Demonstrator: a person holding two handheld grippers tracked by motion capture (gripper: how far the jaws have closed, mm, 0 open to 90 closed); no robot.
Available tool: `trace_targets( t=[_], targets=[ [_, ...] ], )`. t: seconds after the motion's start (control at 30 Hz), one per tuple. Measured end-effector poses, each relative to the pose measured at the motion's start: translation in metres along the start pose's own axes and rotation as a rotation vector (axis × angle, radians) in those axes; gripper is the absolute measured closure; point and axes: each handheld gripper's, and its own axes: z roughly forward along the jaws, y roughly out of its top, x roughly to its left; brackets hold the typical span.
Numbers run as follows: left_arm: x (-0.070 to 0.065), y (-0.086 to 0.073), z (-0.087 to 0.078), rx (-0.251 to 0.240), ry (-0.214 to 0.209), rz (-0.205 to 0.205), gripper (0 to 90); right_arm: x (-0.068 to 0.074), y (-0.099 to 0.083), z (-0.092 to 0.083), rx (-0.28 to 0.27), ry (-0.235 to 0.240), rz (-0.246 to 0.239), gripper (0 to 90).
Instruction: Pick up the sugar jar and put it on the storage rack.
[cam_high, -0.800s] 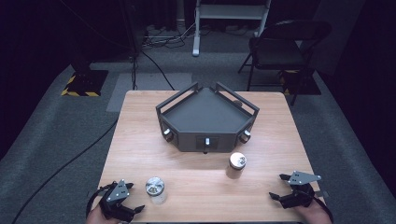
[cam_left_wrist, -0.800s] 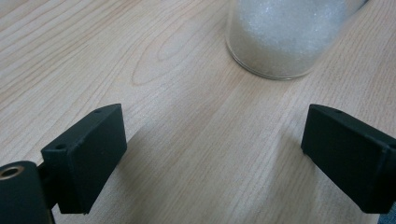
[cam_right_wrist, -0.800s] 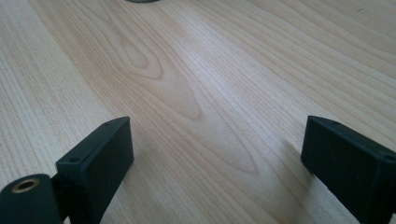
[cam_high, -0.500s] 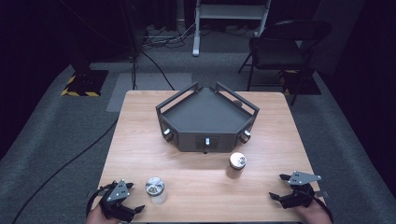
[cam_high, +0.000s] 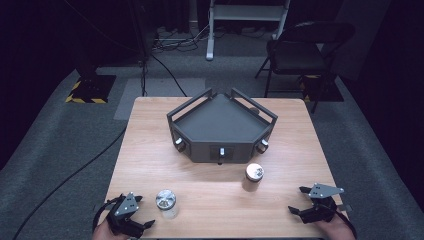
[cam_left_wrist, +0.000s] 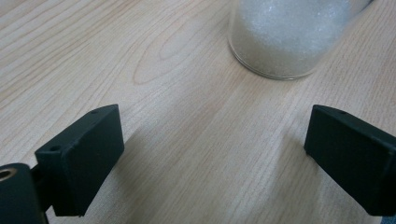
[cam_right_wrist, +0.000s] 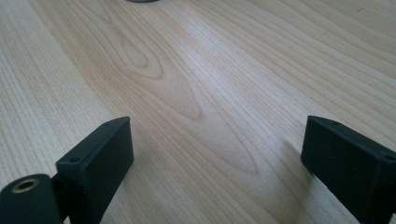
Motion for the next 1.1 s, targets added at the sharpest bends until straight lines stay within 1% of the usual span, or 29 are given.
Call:
trace_targets(
  t=[0.37,0.43,0.5,0.57,1.1],
  targets=[
    [-0.0003,0.0011,0.0006,0.006,0.003,-0.004,0.9,0.0000,0.0000,0.0000,0.000,0.000,0.000,8.9],
    [-0.0005,0.0016,0.0007,0.009,0.005,-0.005,0.4,-0.0002,0.0014,0.0008,0.008,0.002,-0.002,4.9],
    [-0.0005,0.0016,0.0007,0.009,0.005,-0.005,0.4,0.0007,0.0030,0.0016,0.017,-0.007,0.006,1.6],
    [-0.0005,0.0016,0.0007,0.009,0.005,-0.005,0.4,0.0006,0.0042,0.0021,0.024,-0.006,0.006,0.0],
    [-0.0016,0.0011,0.0002,0.008,0.010,-0.007,0.4,0.0008,0.0043,0.0024,0.023,-0.005,0.006,0.2]
  ],
)
